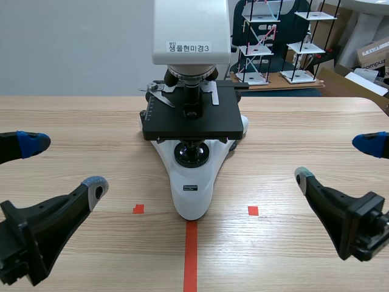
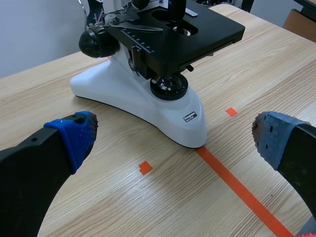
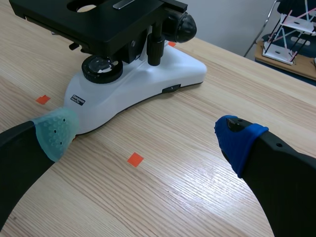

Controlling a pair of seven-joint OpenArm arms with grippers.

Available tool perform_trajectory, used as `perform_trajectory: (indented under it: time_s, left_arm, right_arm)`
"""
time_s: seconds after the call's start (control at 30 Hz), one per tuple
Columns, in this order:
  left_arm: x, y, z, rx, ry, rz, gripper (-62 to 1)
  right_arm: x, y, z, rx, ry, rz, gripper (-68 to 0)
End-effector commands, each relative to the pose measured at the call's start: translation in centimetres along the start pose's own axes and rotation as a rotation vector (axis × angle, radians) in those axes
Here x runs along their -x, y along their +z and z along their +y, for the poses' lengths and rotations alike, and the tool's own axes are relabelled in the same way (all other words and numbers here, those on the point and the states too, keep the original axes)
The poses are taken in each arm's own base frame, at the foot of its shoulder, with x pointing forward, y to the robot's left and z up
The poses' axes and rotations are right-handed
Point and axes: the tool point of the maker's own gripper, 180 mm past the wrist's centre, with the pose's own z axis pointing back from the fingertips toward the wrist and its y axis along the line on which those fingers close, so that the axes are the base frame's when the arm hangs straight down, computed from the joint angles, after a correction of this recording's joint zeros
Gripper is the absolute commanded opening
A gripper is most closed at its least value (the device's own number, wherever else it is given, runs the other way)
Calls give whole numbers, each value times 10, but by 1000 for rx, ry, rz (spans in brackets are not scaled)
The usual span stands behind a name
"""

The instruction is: Point at the fine focus knob

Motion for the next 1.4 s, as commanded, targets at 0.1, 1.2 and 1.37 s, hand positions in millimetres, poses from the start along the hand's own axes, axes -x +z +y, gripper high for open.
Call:
perform_trajectory:
  time_s: [0.1, 1.2, 1.37]
  left_arm:
    - [-7, 0, -1, 1, 5, -26, 14]
    - [-2, 0, -2, 5, -42, -2, 14]
    - [-2, 0, -2, 5, -42, -2, 14]
  right_arm:
    - [-4, -2, -2, 3, 2, -9, -71]
    - [-6, -2, -2, 3, 2, -17, -71]
    - [-6, -2, -2, 3, 2, -17, -71]
